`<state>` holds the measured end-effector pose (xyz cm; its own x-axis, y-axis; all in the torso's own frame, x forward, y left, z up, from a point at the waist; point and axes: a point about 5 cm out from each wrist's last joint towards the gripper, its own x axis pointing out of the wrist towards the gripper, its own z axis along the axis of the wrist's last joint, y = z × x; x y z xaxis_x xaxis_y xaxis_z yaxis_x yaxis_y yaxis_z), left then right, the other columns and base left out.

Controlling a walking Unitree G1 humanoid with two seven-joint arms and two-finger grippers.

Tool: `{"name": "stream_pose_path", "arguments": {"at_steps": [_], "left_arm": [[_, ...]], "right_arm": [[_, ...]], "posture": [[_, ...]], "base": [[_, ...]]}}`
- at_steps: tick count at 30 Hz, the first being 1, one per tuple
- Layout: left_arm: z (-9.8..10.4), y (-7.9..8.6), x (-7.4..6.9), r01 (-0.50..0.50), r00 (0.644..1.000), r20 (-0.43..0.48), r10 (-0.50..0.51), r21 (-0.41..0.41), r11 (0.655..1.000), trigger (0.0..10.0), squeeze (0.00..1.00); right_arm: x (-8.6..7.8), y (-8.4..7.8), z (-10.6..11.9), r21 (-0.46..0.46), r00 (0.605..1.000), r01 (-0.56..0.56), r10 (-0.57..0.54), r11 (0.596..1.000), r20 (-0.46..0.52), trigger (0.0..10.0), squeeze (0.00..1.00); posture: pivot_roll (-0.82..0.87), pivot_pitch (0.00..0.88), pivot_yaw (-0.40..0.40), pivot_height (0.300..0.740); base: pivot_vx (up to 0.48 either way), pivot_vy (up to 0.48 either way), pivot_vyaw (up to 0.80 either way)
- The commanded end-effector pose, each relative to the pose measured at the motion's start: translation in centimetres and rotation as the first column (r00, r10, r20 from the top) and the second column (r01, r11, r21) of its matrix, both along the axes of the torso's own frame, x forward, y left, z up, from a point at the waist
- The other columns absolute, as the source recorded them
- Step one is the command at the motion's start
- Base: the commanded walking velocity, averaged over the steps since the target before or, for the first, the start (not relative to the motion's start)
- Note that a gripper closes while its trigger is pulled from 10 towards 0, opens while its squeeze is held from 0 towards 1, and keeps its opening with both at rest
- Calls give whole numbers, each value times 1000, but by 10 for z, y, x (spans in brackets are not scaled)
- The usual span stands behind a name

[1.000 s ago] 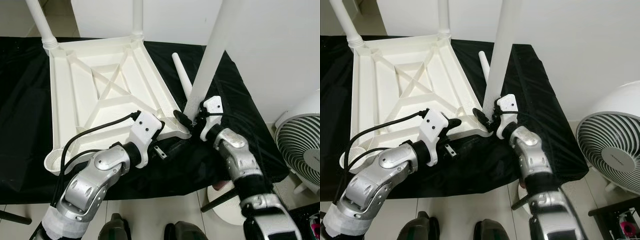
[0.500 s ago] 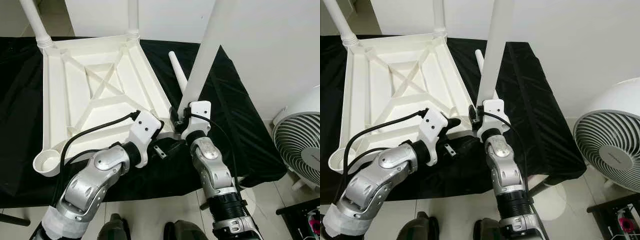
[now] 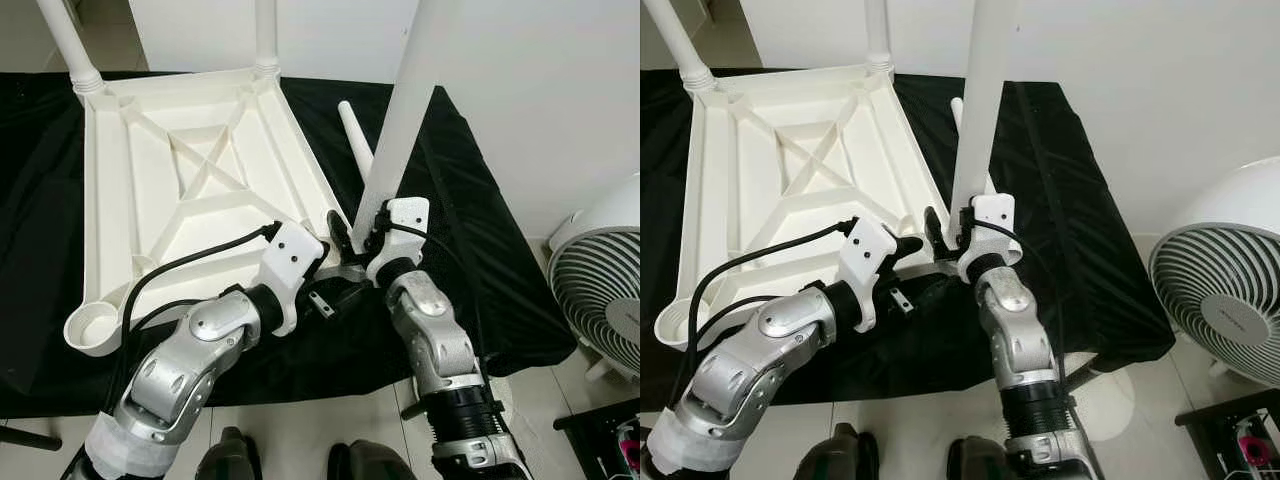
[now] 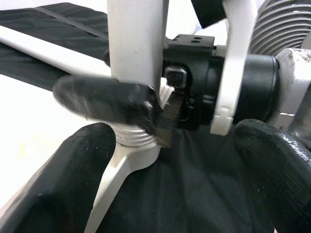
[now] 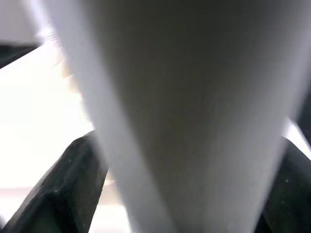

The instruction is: Building children table

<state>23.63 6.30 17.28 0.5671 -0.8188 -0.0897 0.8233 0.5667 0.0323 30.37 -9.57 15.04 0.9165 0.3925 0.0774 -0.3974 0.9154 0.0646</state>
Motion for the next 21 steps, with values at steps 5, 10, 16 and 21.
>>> {"name": "stream_pose_path", "arguments": {"at_steps": [5,10,16,21], "left_arm": [[0,-2,-2,20,1000,4,-20,-1,1000,10000,0],[0,-3,-1,23,1000,7,-23,1,1000,10000,0],[-1,-2,-1,26,1000,7,-26,8,1000,10000,0],[-2,-1,-1,27,1000,6,-28,16,999,10000,0]], "right_arm": [[0,-11,0,-123,979,-201,202,972,2,10000,0],[0,-19,0,-162,960,-275,279,948,2,10000,0],[10,-39,-2,-227,936,-345,352,911,-11,10000,0],[16,-44,-3,-247,922,-379,387,892,-19,10000,0]], "posture": [[-14,43,-39,740],[-15,38,-39,740],[-10,27,-38,740],[-7,23,-40,740]], "base": [[0,0,0],[0,0,0],[0,0,0],[0,0,0]]}}
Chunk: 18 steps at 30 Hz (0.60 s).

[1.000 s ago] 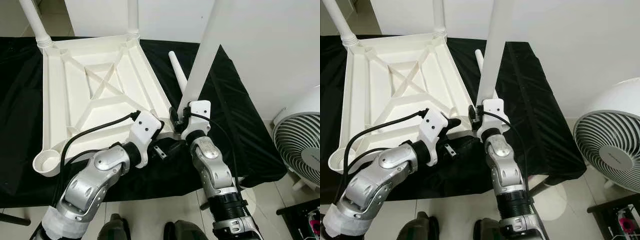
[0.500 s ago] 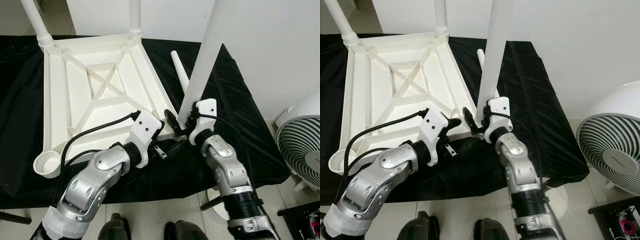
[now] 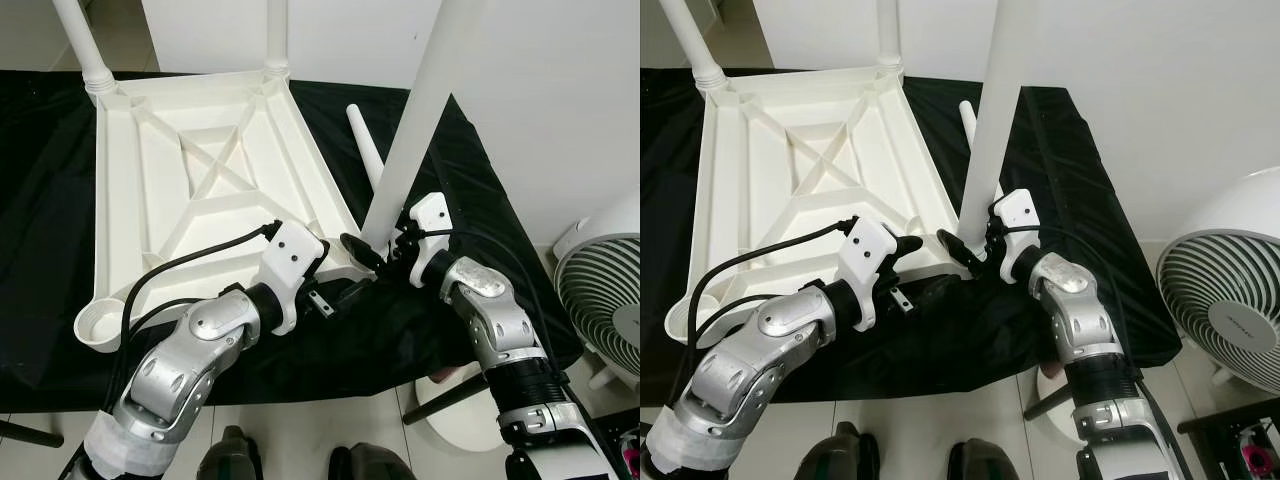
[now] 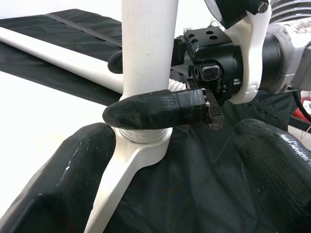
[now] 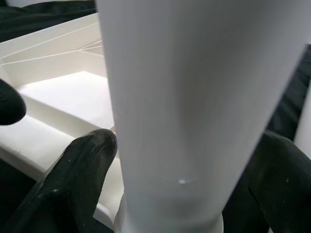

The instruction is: Building children table

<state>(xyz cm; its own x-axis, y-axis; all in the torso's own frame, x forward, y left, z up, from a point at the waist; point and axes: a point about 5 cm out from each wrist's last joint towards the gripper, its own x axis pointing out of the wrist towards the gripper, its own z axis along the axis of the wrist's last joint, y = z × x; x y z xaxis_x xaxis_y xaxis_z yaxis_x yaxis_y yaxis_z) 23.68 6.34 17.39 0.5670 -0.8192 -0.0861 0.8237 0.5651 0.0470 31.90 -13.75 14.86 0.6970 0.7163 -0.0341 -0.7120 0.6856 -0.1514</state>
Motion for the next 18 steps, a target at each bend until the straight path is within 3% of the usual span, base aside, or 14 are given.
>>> {"name": "stream_pose_path", "arguments": {"at_steps": [1,7,8,10,11,18], "left_arm": [[-3,-1,-2,26,1000,-8,-26,10,1000,10000,0],[-3,-1,-2,25,1000,-8,-25,12,1000,10000,0],[-3,-1,-3,25,1000,-8,-25,11,1000,10000,0],[-3,-1,-3,25,1000,-9,-25,10,1000,10000,0],[-3,-1,-3,25,1000,-10,-25,9,1000,10000,0],[-4,-1,-5,32,999,-13,-32,9,999,10000,0]], "right_arm": [[2,-3,-1,-17,1000,-16,16,1000,2,10000,0],[7,-6,-5,-32,1000,-25,24,999,-10,10000,0],[8,-6,-6,-35,999,-33,32,999,-11,5216,0],[8,-6,-7,-37,999,-41,41,998,-11,5216,0],[8,-6,-8,-28,999,-48,47,998,-16,0,0],[8,-7,-10,-6,999,-49,48,999,-17,0,0]], "posture": [[-4,22,-42,740],[-1,21,-44,740],[1,23,-46,740],[1,23,-46,740],[2,24,-47,740],[-2,26,-44,740]], "base": [[0,0,0],[0,0,0],[0,0,0],[0,0,0],[0,0,0],[0,0,0]]}}
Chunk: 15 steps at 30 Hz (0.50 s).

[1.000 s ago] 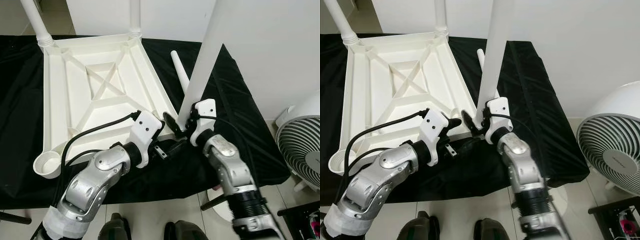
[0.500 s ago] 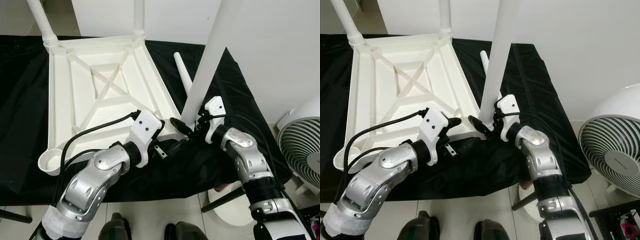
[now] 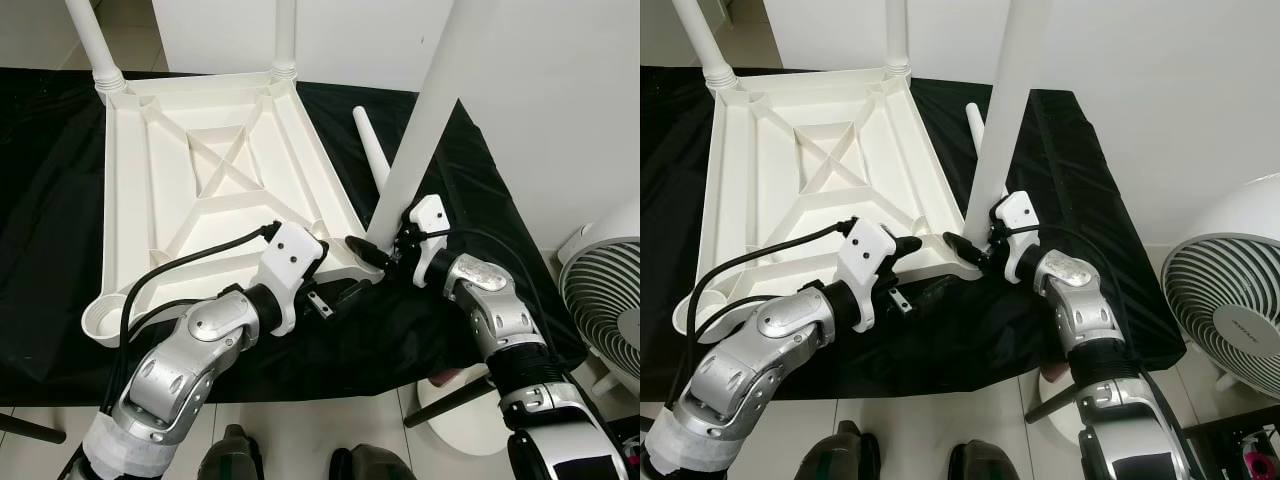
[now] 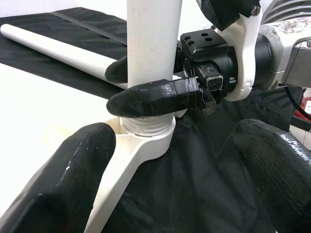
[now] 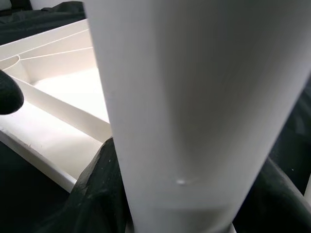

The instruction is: Building children table

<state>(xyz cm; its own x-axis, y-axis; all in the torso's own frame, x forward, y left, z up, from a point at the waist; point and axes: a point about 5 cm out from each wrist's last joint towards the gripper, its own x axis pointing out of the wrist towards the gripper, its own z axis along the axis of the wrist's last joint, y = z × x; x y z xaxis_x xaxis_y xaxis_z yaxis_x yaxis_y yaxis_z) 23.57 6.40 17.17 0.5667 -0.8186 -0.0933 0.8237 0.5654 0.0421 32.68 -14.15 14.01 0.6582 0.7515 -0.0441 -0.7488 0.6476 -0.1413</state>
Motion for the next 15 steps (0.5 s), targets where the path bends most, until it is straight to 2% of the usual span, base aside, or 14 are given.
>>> {"name": "stream_pose_path", "arguments": {"at_steps": [1,6,7,15], "left_arm": [[-2,-2,-3,32,999,-5,-32,6,999,10000,0],[-4,-2,-4,33,999,-12,-33,11,999,10000,0],[-5,-2,-4,34,999,-13,-33,12,999,10000,0],[-5,-1,-5,31,999,-16,-31,12,999,10000,0]], "right_arm": [[0,-3,-2,-6,1000,3,-3,1000,-2,0,0],[-1,-3,-2,27,1000,16,-16,1000,-7,0,0],[-1,-3,-3,34,1000,27,-27,999,-10,10000,0],[-2,0,-4,71,995,92,-90,993,-31,10000,0]], "posture": [[-2,26,-44,740],[-5,31,-42,740],[-5,31,-42,740],[0,40,-49,740]], "base": [[0,0,0],[0,0,0],[0,0,0],[0,0,0]]}}
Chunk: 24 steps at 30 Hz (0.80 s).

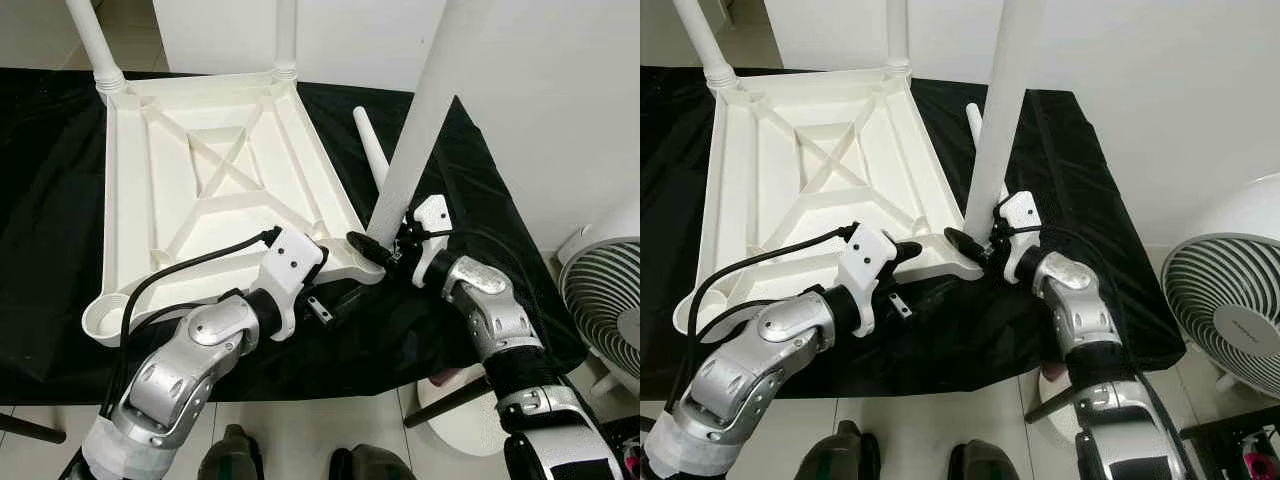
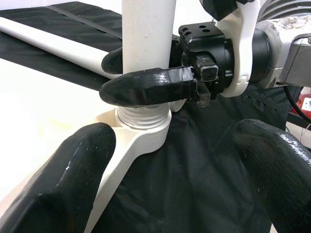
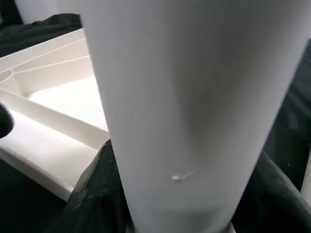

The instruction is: Building children table

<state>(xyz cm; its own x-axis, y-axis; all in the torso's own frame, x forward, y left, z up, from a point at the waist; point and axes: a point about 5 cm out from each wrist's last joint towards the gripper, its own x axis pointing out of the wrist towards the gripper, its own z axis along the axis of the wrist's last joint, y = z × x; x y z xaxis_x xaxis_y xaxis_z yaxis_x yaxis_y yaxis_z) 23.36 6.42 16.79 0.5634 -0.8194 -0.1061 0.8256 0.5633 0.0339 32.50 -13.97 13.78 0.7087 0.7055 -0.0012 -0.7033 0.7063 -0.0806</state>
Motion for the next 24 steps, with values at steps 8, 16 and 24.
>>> {"name": "stream_pose_path", "arguments": {"at_steps": [8,16,24], "left_arm": [[-1,-2,-5,29,1000,-11,-29,-1,1000,10000,0],[-1,-4,-6,38,999,-15,-38,-7,999,10000,0],[-1,-4,-7,38,999,-17,-38,-9,999,10000,0]], "right_arm": [[0,10,-1,115,912,407,-396,906,-107,10000,0],[-8,21,-2,128,773,634,-617,763,-150,10000,0],[-14,38,3,178,801,598,-578,781,-157,10000,0]], "posture": [[-9,52,-49,740],[-13,62,-48,740],[-13,70,-43,740]], "base": [[0,0,0],[0,0,0],[0,0,0]]}}
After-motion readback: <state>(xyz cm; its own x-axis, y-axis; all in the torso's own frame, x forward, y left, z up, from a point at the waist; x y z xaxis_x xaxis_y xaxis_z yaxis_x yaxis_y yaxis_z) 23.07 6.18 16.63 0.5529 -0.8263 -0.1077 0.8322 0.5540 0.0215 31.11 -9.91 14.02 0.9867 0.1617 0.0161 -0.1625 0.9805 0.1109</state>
